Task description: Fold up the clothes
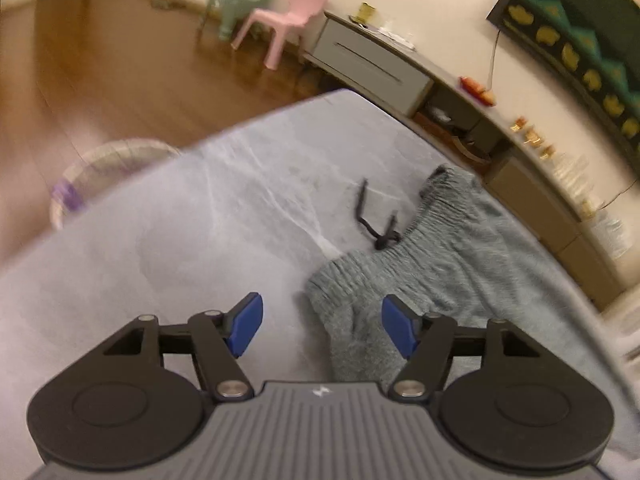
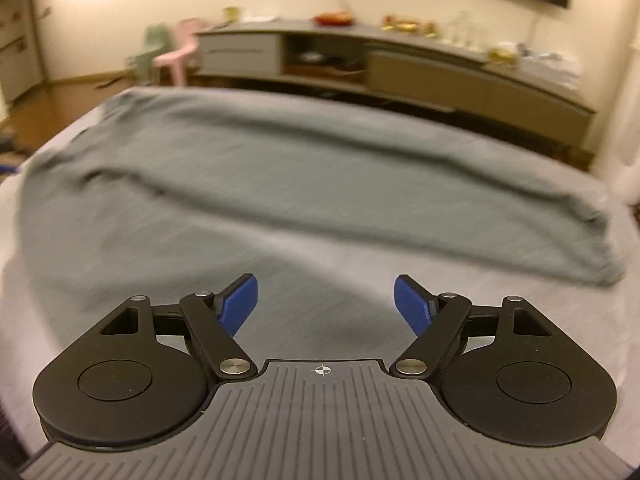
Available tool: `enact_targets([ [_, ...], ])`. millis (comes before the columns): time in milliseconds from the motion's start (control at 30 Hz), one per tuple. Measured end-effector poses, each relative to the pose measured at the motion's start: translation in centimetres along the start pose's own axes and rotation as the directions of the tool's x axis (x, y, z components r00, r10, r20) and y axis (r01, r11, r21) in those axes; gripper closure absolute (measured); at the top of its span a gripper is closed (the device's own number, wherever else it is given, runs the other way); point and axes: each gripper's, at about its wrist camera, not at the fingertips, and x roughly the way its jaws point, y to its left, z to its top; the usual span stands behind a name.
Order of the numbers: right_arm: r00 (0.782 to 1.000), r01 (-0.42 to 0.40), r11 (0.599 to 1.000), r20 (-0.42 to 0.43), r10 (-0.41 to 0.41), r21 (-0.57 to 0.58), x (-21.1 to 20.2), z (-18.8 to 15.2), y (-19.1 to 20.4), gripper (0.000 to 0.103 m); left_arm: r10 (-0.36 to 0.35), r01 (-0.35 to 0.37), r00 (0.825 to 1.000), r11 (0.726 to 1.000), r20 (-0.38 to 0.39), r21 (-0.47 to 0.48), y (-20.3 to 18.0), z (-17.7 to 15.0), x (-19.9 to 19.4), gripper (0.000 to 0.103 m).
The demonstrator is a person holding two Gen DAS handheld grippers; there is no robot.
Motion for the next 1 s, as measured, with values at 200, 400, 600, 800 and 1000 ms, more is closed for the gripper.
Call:
enact_targets([
  [200,0.992,0.082,0.971,0.080,-0.102,0.225,-4.4,-4.6,-2.3,0.022,-0.141,0.140,0.990,0.988,-0.008,-0.064,0.9,-0.7,1.8,0.033],
  [400,0.904,0.320,0.667,-0.006,-0.427,0.673,-10.1,-12.0,-13.9,0.018,-0.175,0.175,0.985,0.984,-0.009,-0.018,-0.4,-1.2,3.1,0.046],
  [600,0.887,0.398,0.615,-0.114,-0.447,0.681,-11.1,-16.1,-16.0,0.019,-0.210,0.210,0.978,0.977,-0.004,-0.031,-1.5,-1.8,3.8,0.063],
  [800,0.909,0.406,0.712,-0.173,-0.380,0.573,-9.2,-16.7,-15.3,0.085,-0.163,0.163,0.987,0.987,0.007,0.007,-3.4,-2.0,4.0,0.095],
  [1000,0.911,0.313,0.804,0.079,-0.405,0.505,-10.7,-10.4,-15.3,0.095,-0.260,0.286,0.952,0.944,0.161,-0.164,-2.7,1.2,-2.0,0.097],
])
